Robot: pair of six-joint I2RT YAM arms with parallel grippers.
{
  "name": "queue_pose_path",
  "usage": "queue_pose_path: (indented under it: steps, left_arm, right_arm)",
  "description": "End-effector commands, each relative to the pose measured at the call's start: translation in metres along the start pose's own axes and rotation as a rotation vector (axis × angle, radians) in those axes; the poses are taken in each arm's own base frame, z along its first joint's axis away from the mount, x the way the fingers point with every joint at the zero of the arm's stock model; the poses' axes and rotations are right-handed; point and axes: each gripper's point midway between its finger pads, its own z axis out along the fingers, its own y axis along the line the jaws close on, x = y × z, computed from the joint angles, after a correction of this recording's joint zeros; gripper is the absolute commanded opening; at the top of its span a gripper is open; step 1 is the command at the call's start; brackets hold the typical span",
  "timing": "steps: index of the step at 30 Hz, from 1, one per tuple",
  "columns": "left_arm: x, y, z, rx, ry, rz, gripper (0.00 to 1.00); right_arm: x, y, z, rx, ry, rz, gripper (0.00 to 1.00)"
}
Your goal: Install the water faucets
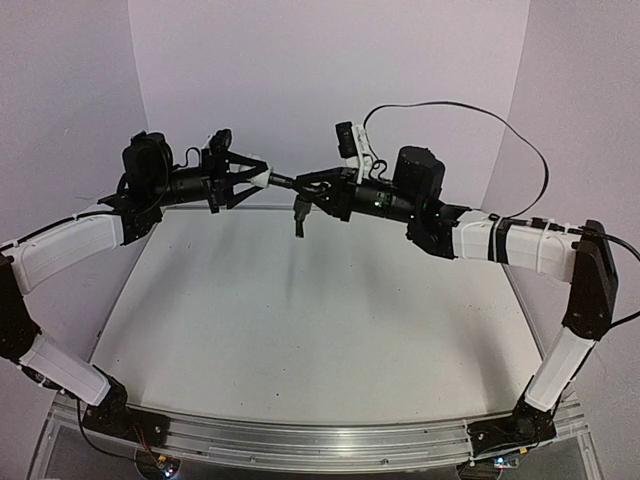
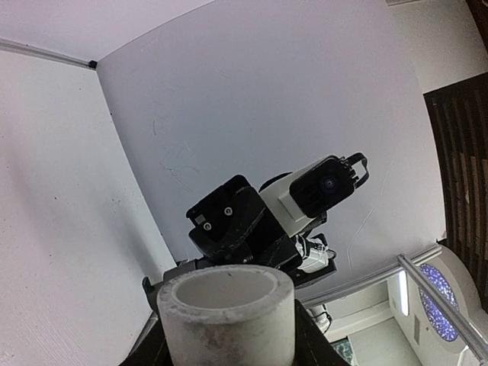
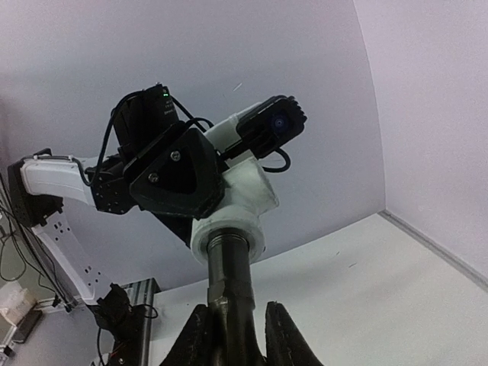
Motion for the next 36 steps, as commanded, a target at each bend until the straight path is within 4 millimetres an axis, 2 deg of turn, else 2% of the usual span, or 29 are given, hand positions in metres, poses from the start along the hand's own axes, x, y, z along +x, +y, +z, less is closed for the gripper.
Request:
queue_pose_path:
  steps: [1, 4, 8, 10, 11, 14, 16, 18, 21, 23, 27, 31, 34, 36]
  left_arm:
    - [-0.004, -0.060, -0.004, 0.134, -0.029, 0.392, 0.00]
    - [0.018, -0.077, -0.006, 0.212, 0.013, 0.655, 0.00]
    - [0.091, -0.080, -0.015, 0.456, 0.239, 1.071, 0.00]
    - [0.132, -0.078, -0.034, 0.662, 0.395, 1.214, 0.00]
    - [0.139, -0.077, -0.041, 0.727, 0.425, 1.268, 0.00]
    - [0.134, -0.072, -0.049, 0.806, 0.461, 1.351, 0.00]
    - [0.121, -0.068, -0.048, 0.818, 0.485, 1.352, 0.00]
    - [0.111, -0.067, -0.043, 0.802, 0.487, 1.342, 0.00]
    - [0.099, -0.072, -0.035, 0.735, 0.450, 1.315, 0.00]
    - [0.095, -0.076, -0.032, 0.665, 0.406, 1.276, 0.00]
    - [0.087, -0.087, -0.033, 0.493, 0.265, 1.165, 0.00]
    - [0.057, -0.100, -0.031, 0.296, 0.032, 0.914, 0.00]
    - [0.033, -0.096, -0.029, 0.223, -0.061, 0.608, 0.00]
    - [0.027, -0.092, -0.026, 0.215, -0.047, 0.407, 0.00]
  right_arm:
    - [-0.019, 0.010, 0.006, -0.073, -0.055, 0.230, 0.03]
    - [-0.019, 0.003, 0.007, -0.101, -0.034, 0.419, 0.00]
    - [-0.009, -0.015, 0.010, -0.151, 0.040, 0.777, 0.00]
    - [0.002, -0.022, 0.012, -0.191, 0.094, 1.010, 0.00]
    - [0.010, -0.024, 0.013, -0.216, 0.112, 1.106, 0.00]
    - [0.009, -0.020, 0.004, -0.320, 0.062, 1.251, 0.00]
    - [0.022, -0.025, -0.001, -0.298, 0.050, 1.325, 0.00]
    - [0.027, -0.027, -0.006, -0.277, 0.040, 1.322, 0.02]
    - [0.031, -0.034, -0.016, -0.246, 0.018, 1.247, 0.36]
    - [0.024, -0.040, -0.029, -0.219, -0.025, 1.160, 0.53]
    - [0.021, -0.059, -0.063, -0.105, -0.089, 0.980, 0.72]
    - [0.031, -0.074, -0.091, 0.025, -0.100, 0.783, 0.79]
    - [0.040, -0.076, -0.098, 0.141, -0.033, 0.564, 0.80]
    - [0.042, -0.072, -0.098, 0.229, 0.026, 0.383, 0.82]
